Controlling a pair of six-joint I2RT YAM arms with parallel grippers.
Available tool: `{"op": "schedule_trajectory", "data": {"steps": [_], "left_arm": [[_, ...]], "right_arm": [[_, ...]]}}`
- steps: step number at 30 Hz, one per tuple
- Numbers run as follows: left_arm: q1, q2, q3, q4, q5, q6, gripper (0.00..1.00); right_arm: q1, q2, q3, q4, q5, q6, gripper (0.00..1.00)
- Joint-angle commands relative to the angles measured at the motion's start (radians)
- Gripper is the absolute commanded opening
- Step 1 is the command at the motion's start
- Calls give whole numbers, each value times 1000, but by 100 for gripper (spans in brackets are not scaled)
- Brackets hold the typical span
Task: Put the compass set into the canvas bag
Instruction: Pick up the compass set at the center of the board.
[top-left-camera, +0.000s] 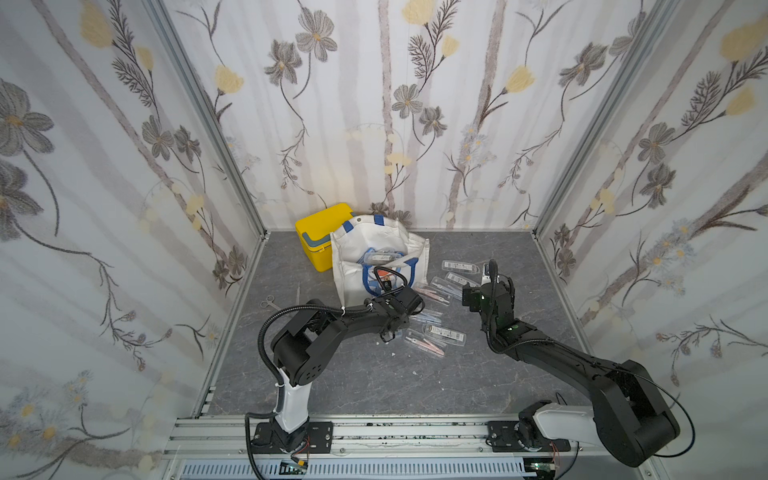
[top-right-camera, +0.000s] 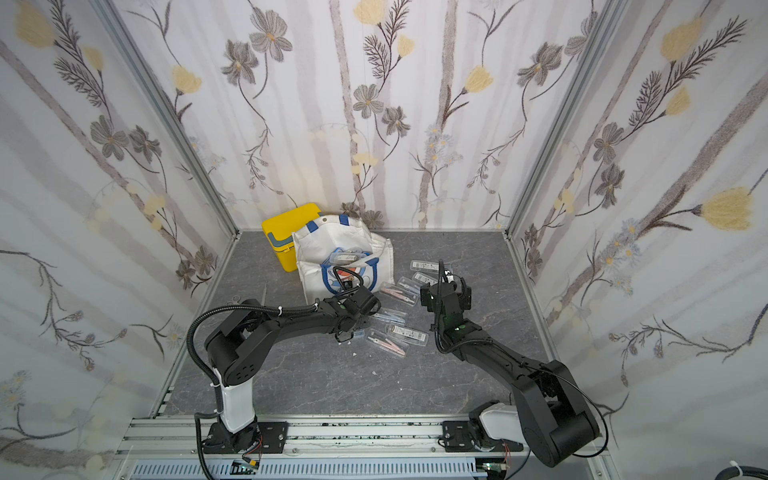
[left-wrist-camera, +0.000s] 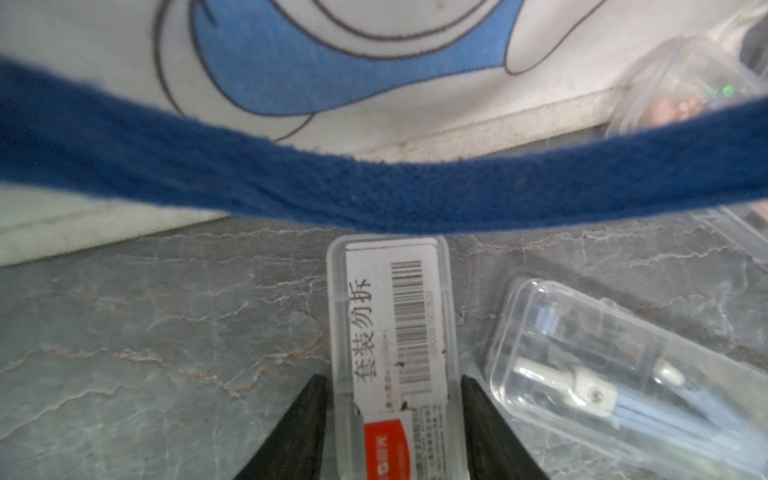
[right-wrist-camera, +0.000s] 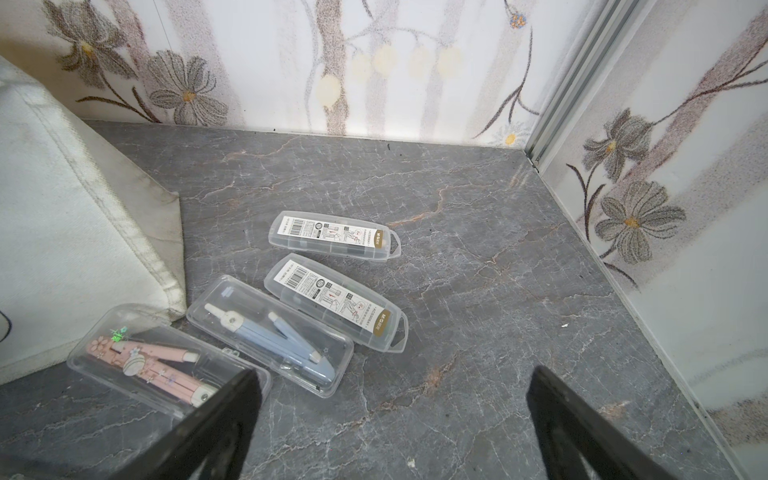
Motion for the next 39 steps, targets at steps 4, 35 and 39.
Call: {"op": "schedule_trajectory", "data": {"steps": [4, 35, 39], "left_arm": [[-6, -19, -31, 2, 20, -1, 45], [-47, -479, -323, 190, -143, 61, 39], [-47, -597, -362, 182, -190, 69, 39]], "right_arm": [[-1, -9, -2, 28, 9, 9, 100], [-2, -28, 9, 16, 4, 13, 99], [-1, -20, 22, 13, 1, 11, 100]]}}
